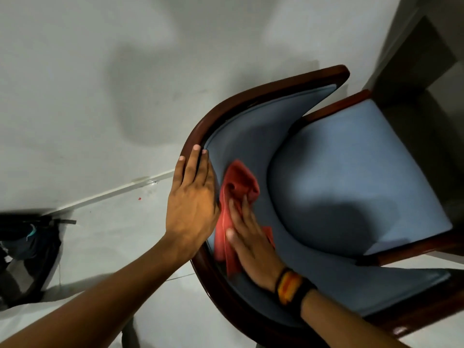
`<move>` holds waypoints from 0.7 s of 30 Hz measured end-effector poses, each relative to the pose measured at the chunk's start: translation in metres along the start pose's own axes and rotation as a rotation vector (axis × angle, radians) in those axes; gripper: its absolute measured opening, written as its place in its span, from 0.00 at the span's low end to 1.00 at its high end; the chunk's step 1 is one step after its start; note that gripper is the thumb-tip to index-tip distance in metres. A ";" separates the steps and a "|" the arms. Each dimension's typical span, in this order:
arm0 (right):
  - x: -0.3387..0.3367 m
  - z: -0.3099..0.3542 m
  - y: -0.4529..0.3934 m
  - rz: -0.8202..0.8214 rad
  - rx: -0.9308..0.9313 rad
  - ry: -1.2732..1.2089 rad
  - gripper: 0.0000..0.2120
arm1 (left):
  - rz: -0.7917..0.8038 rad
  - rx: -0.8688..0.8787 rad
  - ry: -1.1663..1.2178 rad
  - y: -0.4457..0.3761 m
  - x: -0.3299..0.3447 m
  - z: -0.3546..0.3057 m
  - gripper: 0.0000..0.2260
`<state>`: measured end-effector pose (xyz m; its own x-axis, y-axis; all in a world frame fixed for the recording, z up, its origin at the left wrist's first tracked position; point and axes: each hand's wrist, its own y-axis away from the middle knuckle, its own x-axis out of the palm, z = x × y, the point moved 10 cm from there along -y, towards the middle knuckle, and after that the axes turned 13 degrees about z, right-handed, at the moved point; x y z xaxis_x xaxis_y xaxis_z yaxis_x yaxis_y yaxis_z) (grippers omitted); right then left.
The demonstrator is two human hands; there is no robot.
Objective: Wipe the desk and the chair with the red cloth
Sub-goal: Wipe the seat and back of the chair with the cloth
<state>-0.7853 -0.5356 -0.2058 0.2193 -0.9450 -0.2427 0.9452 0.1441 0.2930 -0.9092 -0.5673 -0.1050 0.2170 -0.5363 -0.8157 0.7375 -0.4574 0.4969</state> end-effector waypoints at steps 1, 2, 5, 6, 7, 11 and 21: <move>0.005 0.000 0.014 0.033 -0.009 0.032 0.28 | 0.005 -0.005 -0.006 0.000 0.001 0.000 0.34; 0.005 0.000 0.016 0.034 0.001 0.047 0.28 | 0.004 -0.005 -0.007 0.000 0.001 0.000 0.34; -0.024 0.005 -0.039 -0.064 0.074 0.076 0.30 | 0.003 -0.006 0.002 -0.001 0.002 0.000 0.33; -0.043 0.008 -0.068 -0.135 0.107 0.057 0.31 | -0.002 -0.008 -0.010 -0.001 0.002 0.000 0.34; -0.067 0.008 -0.096 -0.241 0.136 0.000 0.32 | -0.005 -0.009 -0.026 -0.001 0.003 -0.001 0.34; -0.151 -0.010 -0.137 -0.750 0.131 -0.160 0.33 | -0.016 -0.014 -0.080 -0.002 0.003 -0.001 0.37; -0.011 -0.163 0.029 0.329 0.661 0.200 0.35 | 0.013 -0.010 -0.039 0.003 -0.005 -0.002 0.35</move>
<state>-0.7214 -0.4730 -0.3453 0.5634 -0.8036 -0.1919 0.4963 0.1435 0.8562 -0.9063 -0.5644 -0.0997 0.2016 -0.5690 -0.7972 0.7412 -0.4434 0.5040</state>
